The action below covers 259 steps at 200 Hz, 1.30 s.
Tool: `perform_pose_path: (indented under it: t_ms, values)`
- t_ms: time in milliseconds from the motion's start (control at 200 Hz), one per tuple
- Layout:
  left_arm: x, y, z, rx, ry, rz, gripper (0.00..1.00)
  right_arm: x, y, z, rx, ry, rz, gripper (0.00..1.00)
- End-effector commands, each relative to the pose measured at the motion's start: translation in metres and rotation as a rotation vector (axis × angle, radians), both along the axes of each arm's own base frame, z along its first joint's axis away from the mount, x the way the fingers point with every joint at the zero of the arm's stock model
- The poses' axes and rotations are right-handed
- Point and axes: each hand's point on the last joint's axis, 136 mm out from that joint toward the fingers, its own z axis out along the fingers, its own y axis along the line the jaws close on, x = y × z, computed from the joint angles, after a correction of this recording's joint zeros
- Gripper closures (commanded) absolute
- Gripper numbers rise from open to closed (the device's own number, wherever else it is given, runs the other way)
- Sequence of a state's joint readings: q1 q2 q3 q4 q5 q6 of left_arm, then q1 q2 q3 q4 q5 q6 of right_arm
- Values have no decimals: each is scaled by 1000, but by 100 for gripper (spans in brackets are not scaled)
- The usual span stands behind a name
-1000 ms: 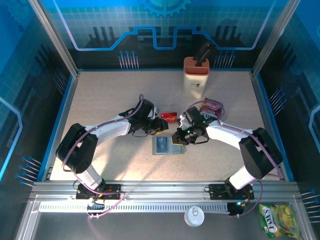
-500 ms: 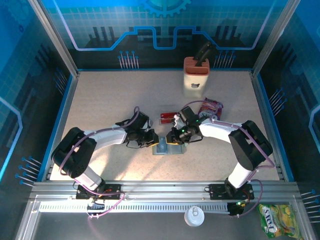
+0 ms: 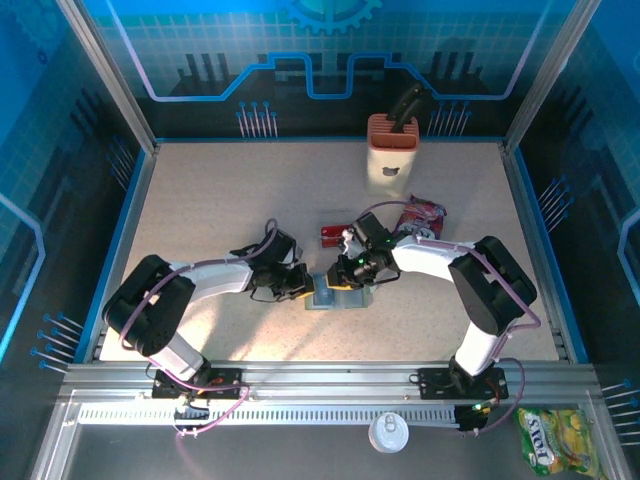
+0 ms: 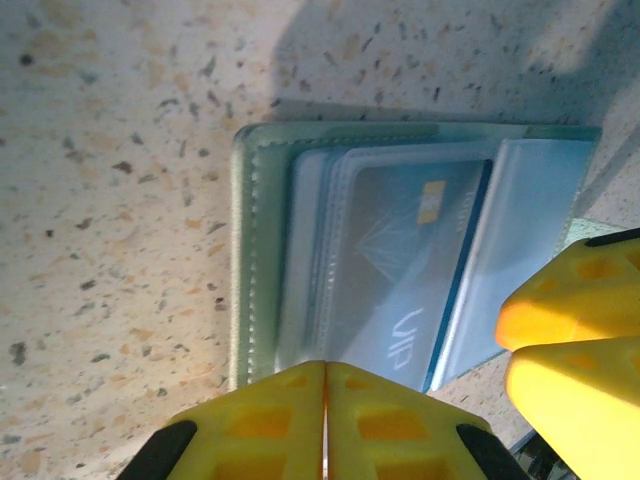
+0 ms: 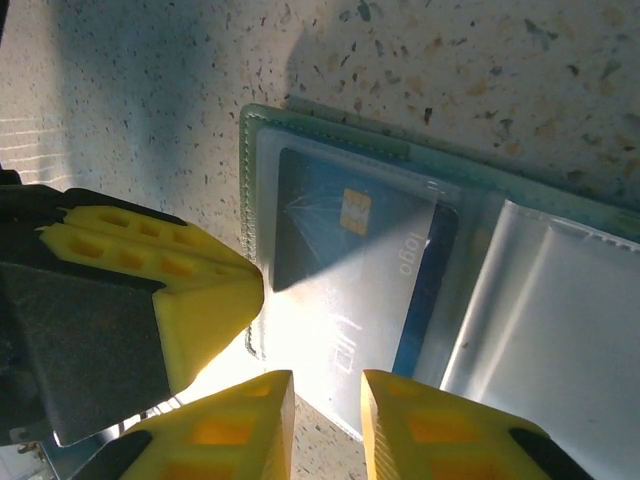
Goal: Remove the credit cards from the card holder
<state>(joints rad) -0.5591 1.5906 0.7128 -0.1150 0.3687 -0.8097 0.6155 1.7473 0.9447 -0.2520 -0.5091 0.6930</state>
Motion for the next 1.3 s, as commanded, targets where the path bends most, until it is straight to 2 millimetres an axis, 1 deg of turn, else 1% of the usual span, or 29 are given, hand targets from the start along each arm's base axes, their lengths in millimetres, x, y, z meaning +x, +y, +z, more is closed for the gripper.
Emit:
perform_pose_path:
  t_ms: [0,270,545,790,916,1066,1186,1291]
  values:
    - [-6,9,-13,37,24,8,91,0,11,3,22,8,17,75]
    - [-7,9,-16,50,42,8,91,-1,14,-5,15,22,21,74]
    - [-7,9,-17,53,46,5,91,-6,6,-19,-35,42,24,74]
    - [-7,10,-17,55,48,4,91,-4,-10,-21,-131,0,22,74]
    - [-6,9,-16,55,47,3,91,-3,-12,-17,-144,-11,27,74]
    - [-3,8,-9,48,29,3,91,-1,-10,-12,-130,-29,30,74]
    - [3,5,6,31,-12,6,91,0,-6,-7,-98,-34,34,73]
    - [10,0,20,10,-46,-2,91,0,0,1,-50,-48,27,73]
